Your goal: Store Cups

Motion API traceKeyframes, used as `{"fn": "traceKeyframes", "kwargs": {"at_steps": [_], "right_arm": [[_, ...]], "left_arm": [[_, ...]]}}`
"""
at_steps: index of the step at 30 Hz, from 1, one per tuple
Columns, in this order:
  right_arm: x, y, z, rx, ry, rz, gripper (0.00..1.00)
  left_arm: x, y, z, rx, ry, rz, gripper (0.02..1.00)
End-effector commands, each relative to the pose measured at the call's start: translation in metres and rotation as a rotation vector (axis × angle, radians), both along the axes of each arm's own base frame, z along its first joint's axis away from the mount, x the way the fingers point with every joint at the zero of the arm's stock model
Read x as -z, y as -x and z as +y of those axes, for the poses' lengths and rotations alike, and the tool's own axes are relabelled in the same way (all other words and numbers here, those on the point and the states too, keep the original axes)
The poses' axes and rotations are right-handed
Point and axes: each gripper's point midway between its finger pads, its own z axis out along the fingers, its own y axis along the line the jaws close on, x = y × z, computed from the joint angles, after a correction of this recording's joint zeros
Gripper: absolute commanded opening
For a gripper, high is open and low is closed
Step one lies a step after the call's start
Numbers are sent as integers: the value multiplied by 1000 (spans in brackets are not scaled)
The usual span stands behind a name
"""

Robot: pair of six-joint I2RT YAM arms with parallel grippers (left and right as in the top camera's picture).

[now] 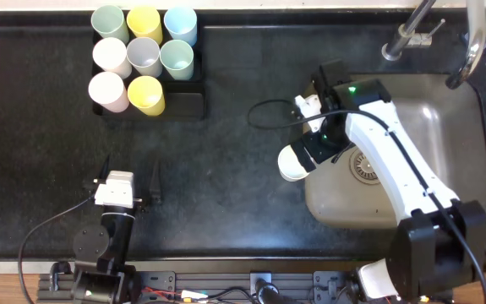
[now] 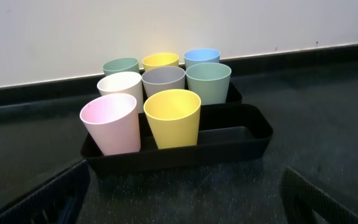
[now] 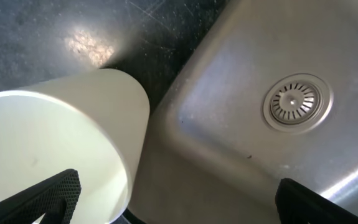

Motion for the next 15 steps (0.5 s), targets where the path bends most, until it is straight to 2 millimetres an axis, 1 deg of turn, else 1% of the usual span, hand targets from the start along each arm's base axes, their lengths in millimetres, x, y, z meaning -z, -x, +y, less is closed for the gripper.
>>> {"fn": "traceKeyframes", "kwargs": {"at_steps": [1,3,5,6,9,10,11,13,15], "right_arm": [[5,-7,5,-21,-10,2,996],[8,-9,5,-21,-7,6,985],[11,-9,6,-22,-7,11,912],[11,-9,6,-24,-9,13,851],[11,-9,12,-33,-41,19,351],[11,-8,14,-33,-55,22,112],[11,-7,16,-32,-67,25,45],[7,-7,22,-37,-87,25,42],[-2,-12,26,-39,-91,6,42]], "left_arm": [[0,1,-3,14,7,-5,998],[0,1,-3,14,7,-5,998],[0,1,-3,14,7,-5,998],[0,1,-3,14,7,-5,998],[0,1,-3,14,7,-5,998],[0,1,-3,14,7,-5,998],[0,1,-3,14,7,-5,998],[0,1,-3,14,7,-5,998],[0,1,-3,14,7,-5,998]]}}
